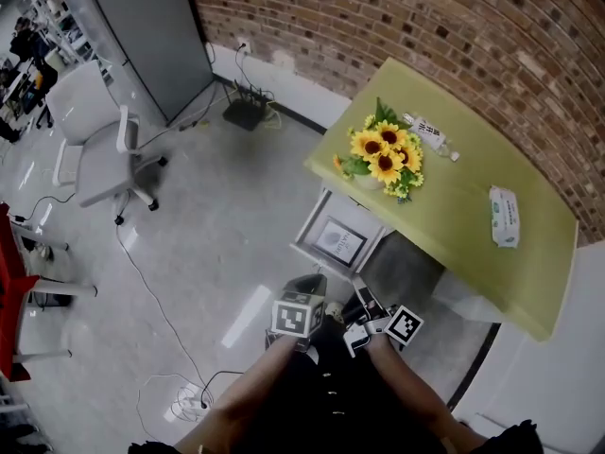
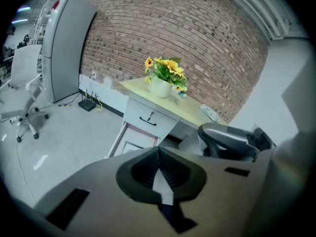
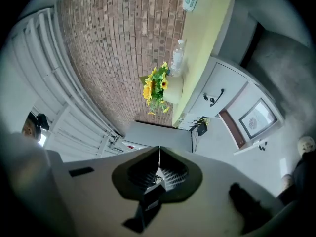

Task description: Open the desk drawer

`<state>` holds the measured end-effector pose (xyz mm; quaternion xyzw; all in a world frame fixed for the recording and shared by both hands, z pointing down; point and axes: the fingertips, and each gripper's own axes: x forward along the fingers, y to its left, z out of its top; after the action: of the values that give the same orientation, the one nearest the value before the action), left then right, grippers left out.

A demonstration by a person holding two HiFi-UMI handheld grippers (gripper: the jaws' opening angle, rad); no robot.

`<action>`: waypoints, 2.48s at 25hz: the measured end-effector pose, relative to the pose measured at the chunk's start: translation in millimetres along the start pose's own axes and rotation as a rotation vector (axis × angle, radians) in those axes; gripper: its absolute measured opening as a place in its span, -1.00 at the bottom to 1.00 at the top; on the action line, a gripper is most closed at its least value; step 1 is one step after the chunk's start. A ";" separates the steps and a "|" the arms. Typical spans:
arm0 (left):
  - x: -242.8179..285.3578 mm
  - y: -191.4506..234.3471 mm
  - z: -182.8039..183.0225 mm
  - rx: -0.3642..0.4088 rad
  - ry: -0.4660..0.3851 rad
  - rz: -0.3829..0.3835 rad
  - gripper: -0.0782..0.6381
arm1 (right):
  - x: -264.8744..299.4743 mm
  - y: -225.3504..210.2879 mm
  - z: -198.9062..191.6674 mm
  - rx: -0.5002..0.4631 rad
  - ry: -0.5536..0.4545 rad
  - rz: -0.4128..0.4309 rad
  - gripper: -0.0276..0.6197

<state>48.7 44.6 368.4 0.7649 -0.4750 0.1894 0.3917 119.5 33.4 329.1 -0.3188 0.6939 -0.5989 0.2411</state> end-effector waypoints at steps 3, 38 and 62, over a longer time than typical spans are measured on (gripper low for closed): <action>6.1 3.7 -12.1 -0.021 0.024 0.000 -0.76 | 0.1 -9.4 -1.7 -0.009 0.009 -0.021 -0.88; 184.2 120.5 -75.2 -0.028 0.071 0.032 -0.76 | 93.9 -257.9 83.3 0.119 -0.236 -0.118 -0.87; 257.5 155.7 -76.0 -0.029 0.087 0.016 -0.76 | 156.1 -288.6 177.6 0.073 -0.530 0.088 -0.55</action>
<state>41.6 -82.8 651.3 0.7464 -0.4663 0.2185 0.4216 184.8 -224.0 591.3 -0.4249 0.5978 -0.5082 0.4515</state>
